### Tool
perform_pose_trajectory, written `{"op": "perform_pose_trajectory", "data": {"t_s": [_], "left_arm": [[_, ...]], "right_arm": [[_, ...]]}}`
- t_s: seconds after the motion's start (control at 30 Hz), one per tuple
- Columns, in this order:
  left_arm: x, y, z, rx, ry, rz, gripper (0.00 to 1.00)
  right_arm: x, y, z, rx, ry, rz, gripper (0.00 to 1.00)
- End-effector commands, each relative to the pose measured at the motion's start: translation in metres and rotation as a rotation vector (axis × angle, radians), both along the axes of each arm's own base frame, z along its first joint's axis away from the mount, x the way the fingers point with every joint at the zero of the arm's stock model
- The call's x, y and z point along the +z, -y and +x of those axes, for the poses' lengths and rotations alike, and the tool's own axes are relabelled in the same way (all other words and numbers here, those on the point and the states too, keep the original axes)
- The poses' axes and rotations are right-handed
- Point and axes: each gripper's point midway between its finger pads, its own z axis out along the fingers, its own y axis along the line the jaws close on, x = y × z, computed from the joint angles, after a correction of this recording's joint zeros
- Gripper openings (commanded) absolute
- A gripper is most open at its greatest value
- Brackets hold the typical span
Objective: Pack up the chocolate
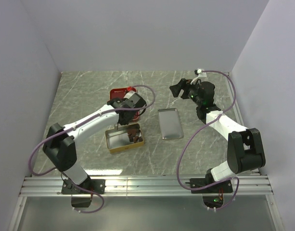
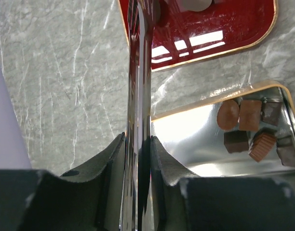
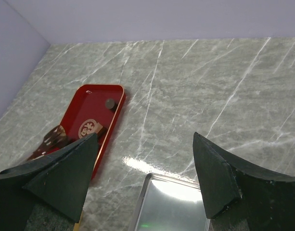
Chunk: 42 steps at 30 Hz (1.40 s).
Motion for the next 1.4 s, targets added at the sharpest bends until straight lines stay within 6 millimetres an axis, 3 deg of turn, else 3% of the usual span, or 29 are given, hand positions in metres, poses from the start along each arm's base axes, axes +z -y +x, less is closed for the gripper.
{"op": "perform_pose_trajectory", "data": {"t_s": [0.0,0.5,0.97,1.37], "left_arm": [[0.028,-0.007,-0.006,0.022,0.073,-0.071,0.28],[0.060,0.002,-0.023,-0.055,0.109,-0.253,0.29],[0.106,0.006,-0.035,-0.124,0.152,-0.362,0.30],[0.128,0.008,-0.058,-0.180,0.142,-0.472,0.30]], "right_arm": [[0.021,-0.003,-0.001,0.012,0.057,0.004,0.86],[0.019,-0.015,-0.001,0.074,0.048,0.038,0.86],[0.024,-0.012,-0.005,0.058,0.059,0.029,0.86],[0.026,-0.012,-0.005,0.060,0.065,0.030,0.86]]}}
